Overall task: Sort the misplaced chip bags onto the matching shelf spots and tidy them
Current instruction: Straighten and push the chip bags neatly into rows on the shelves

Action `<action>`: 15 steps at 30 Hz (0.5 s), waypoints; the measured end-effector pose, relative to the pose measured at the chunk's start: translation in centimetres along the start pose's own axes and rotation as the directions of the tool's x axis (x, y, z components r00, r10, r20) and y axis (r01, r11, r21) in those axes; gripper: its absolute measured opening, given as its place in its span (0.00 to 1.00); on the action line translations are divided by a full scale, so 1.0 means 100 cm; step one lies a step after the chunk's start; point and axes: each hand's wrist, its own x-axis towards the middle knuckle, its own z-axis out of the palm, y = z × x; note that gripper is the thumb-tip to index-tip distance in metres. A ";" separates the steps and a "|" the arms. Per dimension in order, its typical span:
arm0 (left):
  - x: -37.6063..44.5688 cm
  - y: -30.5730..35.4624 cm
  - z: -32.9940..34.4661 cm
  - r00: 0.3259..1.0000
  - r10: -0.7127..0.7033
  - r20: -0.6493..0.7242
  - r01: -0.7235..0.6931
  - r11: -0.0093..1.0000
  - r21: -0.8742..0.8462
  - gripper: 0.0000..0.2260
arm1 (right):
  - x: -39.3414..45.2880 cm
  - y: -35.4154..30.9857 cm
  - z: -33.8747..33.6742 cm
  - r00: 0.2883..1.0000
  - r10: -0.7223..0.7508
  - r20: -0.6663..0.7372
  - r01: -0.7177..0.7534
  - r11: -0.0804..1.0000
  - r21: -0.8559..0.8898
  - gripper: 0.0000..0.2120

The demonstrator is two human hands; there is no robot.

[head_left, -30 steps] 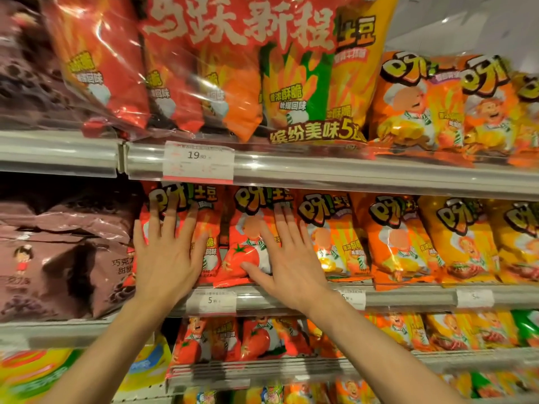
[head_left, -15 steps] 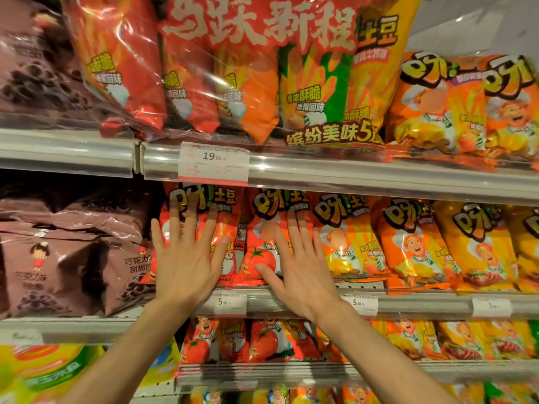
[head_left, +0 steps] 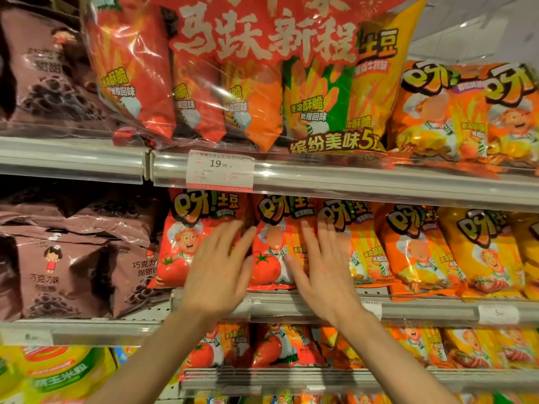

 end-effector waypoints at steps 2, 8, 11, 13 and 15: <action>0.006 0.013 0.004 0.999 0.001 0.034 0.005 0.983 -0.182 0.20 | 0.002 0.011 -0.010 0.997 0.004 -0.083 -0.001 1.000 0.031 0.31; 0.023 0.028 0.012 0.975 -0.120 0.188 0.178 0.927 -0.331 0.23 | 0.007 0.040 -0.041 0.999 -0.032 0.027 0.032 0.999 0.006 0.31; 0.023 0.034 0.017 0.976 -0.102 0.190 0.156 0.942 -0.297 0.23 | -0.002 0.040 -0.033 0.994 -0.070 0.086 0.075 0.996 -0.053 0.31; 0.021 0.037 0.022 0.981 -0.096 0.168 0.145 0.938 -0.314 0.22 | -0.007 0.044 -0.021 0.993 -0.084 0.083 0.089 0.994 -0.058 0.31; 0.018 0.041 0.026 0.977 -0.139 0.164 0.187 0.926 -0.328 0.22 | -0.008 0.049 -0.009 0.994 -0.095 0.051 0.099 0.993 -0.072 0.30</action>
